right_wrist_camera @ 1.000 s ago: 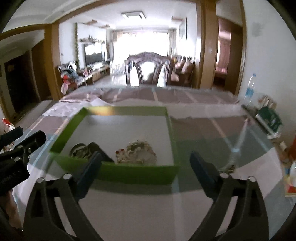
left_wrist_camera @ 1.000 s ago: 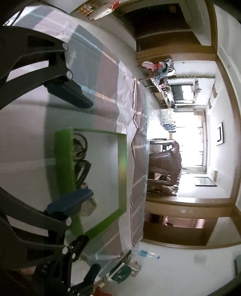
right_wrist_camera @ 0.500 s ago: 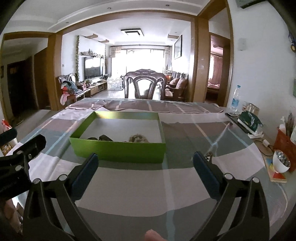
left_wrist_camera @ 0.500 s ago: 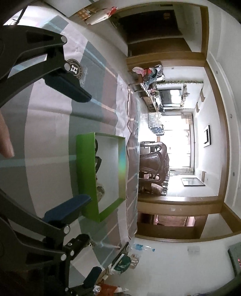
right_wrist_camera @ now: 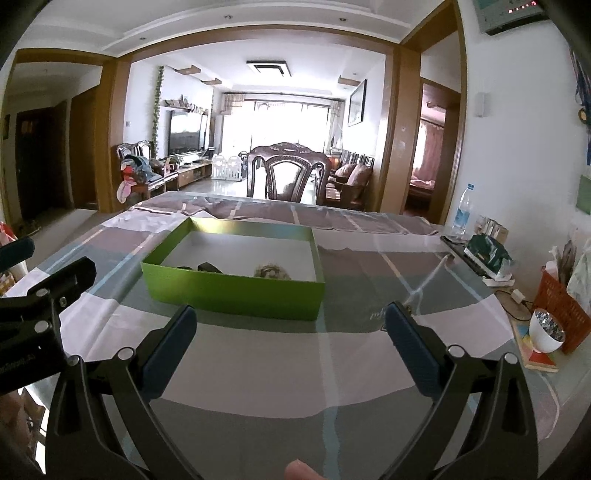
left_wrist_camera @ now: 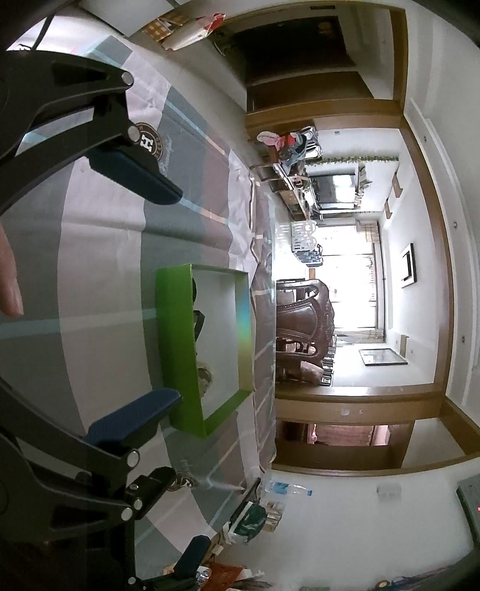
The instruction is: Organize jewelry
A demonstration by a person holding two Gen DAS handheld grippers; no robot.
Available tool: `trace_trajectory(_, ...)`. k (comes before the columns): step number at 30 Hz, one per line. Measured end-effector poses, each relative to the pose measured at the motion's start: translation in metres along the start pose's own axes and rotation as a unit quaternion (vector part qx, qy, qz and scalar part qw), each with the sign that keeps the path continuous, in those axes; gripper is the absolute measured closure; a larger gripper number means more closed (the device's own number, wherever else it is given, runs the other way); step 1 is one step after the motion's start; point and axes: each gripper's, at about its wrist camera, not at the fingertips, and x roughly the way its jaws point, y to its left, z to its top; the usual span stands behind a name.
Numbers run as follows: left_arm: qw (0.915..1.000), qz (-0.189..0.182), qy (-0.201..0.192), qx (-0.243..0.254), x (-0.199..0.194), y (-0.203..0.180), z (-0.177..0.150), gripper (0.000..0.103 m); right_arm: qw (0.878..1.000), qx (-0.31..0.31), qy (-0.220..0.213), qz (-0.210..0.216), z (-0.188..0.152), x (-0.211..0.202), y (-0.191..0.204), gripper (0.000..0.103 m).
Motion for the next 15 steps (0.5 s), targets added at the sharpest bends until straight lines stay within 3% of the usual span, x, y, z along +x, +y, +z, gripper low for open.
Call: trace_trajectory(15,0.9999,-0.004,0.007,0.009,-0.001,-0.006,-0.001,0.004,1.0,0.028,-0.004,0.005,0.002,-0.003,-0.012,0.003)
